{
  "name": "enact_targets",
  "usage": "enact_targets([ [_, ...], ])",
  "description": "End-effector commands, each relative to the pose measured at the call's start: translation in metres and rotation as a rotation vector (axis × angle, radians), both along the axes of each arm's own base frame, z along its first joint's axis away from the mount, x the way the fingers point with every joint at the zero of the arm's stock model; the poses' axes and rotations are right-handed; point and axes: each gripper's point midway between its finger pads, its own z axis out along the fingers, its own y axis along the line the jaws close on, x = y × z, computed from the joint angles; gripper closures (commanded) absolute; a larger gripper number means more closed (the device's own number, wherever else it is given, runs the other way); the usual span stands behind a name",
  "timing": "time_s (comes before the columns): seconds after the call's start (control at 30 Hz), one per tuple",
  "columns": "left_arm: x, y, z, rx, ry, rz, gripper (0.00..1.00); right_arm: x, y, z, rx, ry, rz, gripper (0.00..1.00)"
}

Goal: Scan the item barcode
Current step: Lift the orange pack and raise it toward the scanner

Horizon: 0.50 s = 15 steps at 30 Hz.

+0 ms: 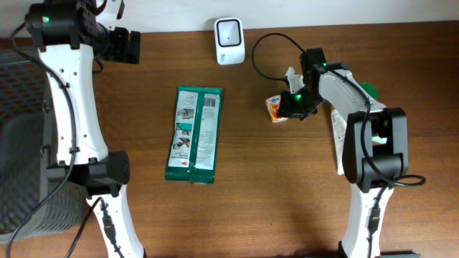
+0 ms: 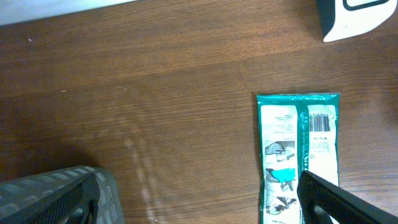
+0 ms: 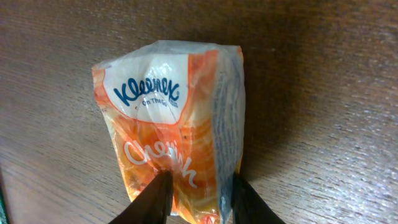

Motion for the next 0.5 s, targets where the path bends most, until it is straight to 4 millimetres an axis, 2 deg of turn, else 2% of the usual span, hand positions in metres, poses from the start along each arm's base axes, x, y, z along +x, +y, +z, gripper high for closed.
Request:
enact_targets([
  [0.0,-0.001,0.001,0.003,-0.002,-0.009,-0.006,0.01,-0.015,-0.001,-0.017,0.016,0.044,0.004,0.85],
  [0.03,0.000,0.000,0.003,-0.002,-0.009,-0.009,0.01,-0.015,0.001,-0.016,0.028,0.045,0.005,0.93],
  [0.07,0.000,-0.001,0.003,-0.002,-0.009,-0.011,0.01,-0.015,0.003,-0.015,0.041,0.045,0.007,0.96],
  [0.2,-0.001,0.005,0.003,-0.002,-0.010,0.001,0.01,-0.015,0.020,0.009,0.157,0.049,0.019,0.96],
  [0.23,-0.001,0.005,0.003,-0.002,-0.010,0.001,0.01,-0.015,0.026,0.022,0.210,0.043,0.040,0.96],
  [0.37,-0.001,0.004,0.003,-0.002,-0.010,-0.001,0.01,-0.022,0.066,0.097,0.568,-0.011,0.138,0.96],
  [0.4,-0.001,0.004,0.003,-0.002,-0.010,0.000,0.01,-0.026,0.078,0.126,0.722,-0.033,0.165,0.96],
  [0.47,-0.001,0.004,0.003,-0.002,-0.010,-0.001,0.01,-0.030,0.088,0.154,0.890,-0.036,0.182,0.96],
])
